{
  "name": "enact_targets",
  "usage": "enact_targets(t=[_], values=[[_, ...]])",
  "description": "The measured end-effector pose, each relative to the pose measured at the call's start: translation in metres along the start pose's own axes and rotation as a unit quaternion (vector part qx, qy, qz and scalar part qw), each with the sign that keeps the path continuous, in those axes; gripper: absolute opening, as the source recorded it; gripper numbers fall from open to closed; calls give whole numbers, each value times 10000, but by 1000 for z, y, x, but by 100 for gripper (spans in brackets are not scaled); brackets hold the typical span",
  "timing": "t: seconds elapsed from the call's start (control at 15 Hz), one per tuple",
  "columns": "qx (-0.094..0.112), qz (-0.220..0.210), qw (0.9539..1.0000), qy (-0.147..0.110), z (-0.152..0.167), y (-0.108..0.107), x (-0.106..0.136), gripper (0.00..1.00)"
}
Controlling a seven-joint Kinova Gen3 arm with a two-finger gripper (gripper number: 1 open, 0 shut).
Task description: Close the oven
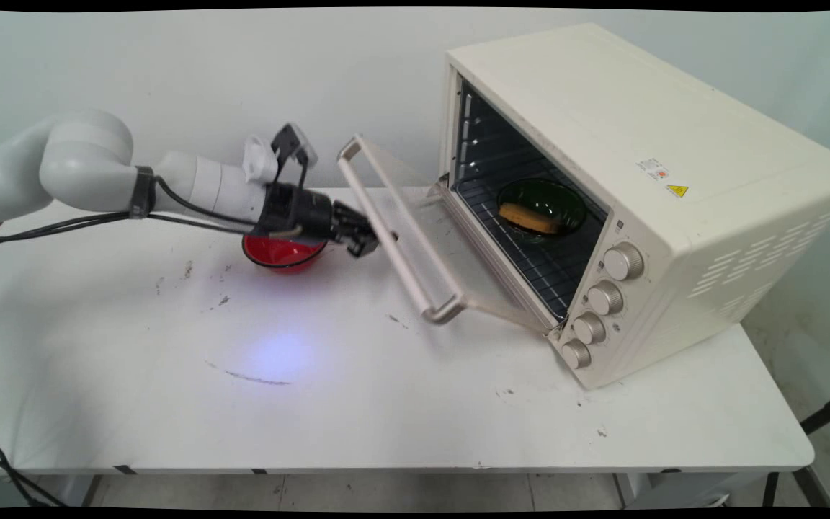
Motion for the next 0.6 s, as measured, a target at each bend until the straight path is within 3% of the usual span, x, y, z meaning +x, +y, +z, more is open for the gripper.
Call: enact_targets(t=[0.33,0.4,0.6], values=[[-76,-465,9935,1037,-9,4,28,0],[-84,-547,9912,1203,-11,4,32,100],[-107,-675,9866,1483,-18,6,37,100]])
